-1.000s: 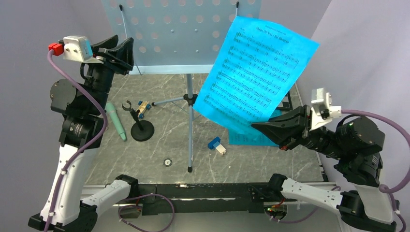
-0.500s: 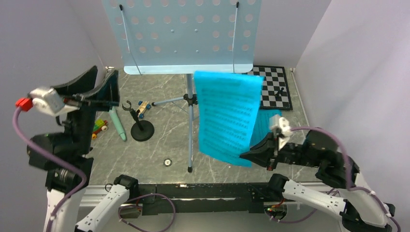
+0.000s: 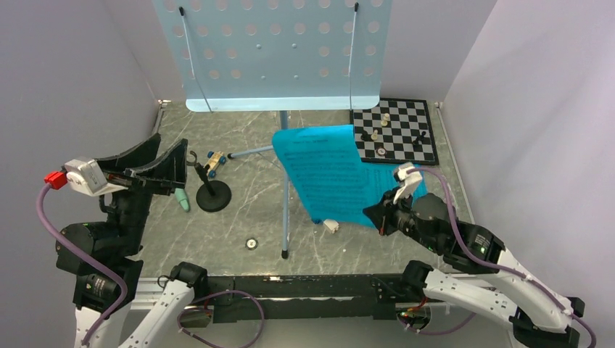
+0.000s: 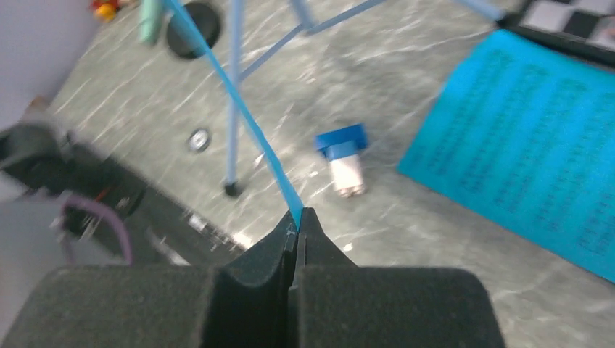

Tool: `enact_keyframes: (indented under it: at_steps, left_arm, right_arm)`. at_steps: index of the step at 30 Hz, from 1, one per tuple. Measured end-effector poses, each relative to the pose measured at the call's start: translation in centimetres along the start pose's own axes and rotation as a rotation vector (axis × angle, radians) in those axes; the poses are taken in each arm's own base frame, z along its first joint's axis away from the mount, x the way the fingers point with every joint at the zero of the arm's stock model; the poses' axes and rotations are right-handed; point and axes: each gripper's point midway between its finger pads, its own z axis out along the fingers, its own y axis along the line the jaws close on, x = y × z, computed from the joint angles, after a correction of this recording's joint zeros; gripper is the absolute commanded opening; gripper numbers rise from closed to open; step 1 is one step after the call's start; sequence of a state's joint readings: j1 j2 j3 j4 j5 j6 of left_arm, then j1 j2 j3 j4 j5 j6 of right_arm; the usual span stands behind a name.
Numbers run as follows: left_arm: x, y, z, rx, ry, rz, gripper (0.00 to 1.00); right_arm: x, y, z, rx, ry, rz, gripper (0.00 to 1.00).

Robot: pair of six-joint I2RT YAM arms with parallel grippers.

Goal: Pack up the instrument practice props

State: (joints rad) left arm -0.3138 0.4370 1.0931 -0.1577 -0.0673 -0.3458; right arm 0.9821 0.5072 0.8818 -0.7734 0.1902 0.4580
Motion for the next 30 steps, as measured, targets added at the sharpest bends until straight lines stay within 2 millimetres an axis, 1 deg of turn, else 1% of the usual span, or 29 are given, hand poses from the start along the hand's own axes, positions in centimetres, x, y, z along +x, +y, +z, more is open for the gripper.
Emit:
enact_keyframes:
  at_steps: [2,3,6,9,11,13,16,18,20,23,25,26,27,28,29,30]
  left_arm:
    - [0.2,0.0,-0.1,0.0,0.009,-0.015,0.72]
    - [0.3,-0.1,-0.1,0.001,0.012,-0.019,0.72]
    - [0.8,-0.2,-0.1,0.01,0.024,-0.042,0.72]
    - [1.4,-0.3,-0.1,0.014,0.039,-0.059,0.72]
    - [1.7,-0.3,-0.1,0.014,0.05,-0.066,0.73]
    - [1.9,-0.3,-0.2,0.018,0.059,-0.067,0.73]
    - [2.0,-0.4,-0.4,0.021,0.062,-0.071,0.73]
    - [1.9,-0.5,-0.5,0.024,0.061,-0.077,0.73]
    - [1.9,-0.5,-0.6,0.025,0.06,-0.084,0.73]
    - [2.2,-0.4,-0.6,0.022,0.065,-0.091,0.73]
    - [2.5,-0.4,-0.6,0.019,0.072,-0.101,0.73]
    - [2.8,-0.3,-0.6,0.018,0.075,-0.107,0.73]
    - [3.0,-0.3,-0.6,0.017,0.079,-0.116,0.73]
    - [3.4,-0.2,-0.6,0.017,0.084,-0.122,0.73]
    - [3.7,-0.2,-0.6,0.017,0.089,-0.128,0.73]
    - [4.0,-0.2,-0.5,0.018,0.096,-0.136,0.73]
  right_arm:
    - [-1.6,-1.7,0.4,0.138,-0.024,0.009,0.0]
    - [-2.2,-2.3,0.5,0.184,-0.038,0.009,0.0]
    - [-4.6,-4.6,0.5,0.36,-0.091,-0.008,0.0]
    - [-6.3,-7.4,0.3,0.536,-0.131,-0.036,0.0]
    - [-7.0,-9.7,-0.1,0.644,-0.143,-0.048,0.0]
    - [-7.8,-12.4,-0.5,0.753,-0.163,-0.036,0.0]
    - [-8.6,-16.9,-1.4,0.906,-0.182,0.031,0.0]
    - [-9.0,-19.6,-1.7,0.973,-0.191,0.095,0.0]
    - [-9.3,-21.4,-1.1,0.975,-0.198,0.158,0.0]
    - [-9.9,-24.3,0.8,0.911,-0.2,0.315,0.0]
    - [-11.1,-25.7,1.9,0.845,-0.226,0.423,0.0]
    - [-12.1,-26.4,2.7,0.795,-0.252,0.485,0.0]
    - [-13.1,-26.7,3.4,0.747,-0.276,0.528,0.0]
    - [-14.3,-26.6,4.3,0.683,-0.299,0.567,0.0]
    - [-15.7,-26.2,5.1,0.618,-0.317,0.601,0.0]
    - [-17.5,-25.4,5.8,0.544,-0.334,0.628,0.0]
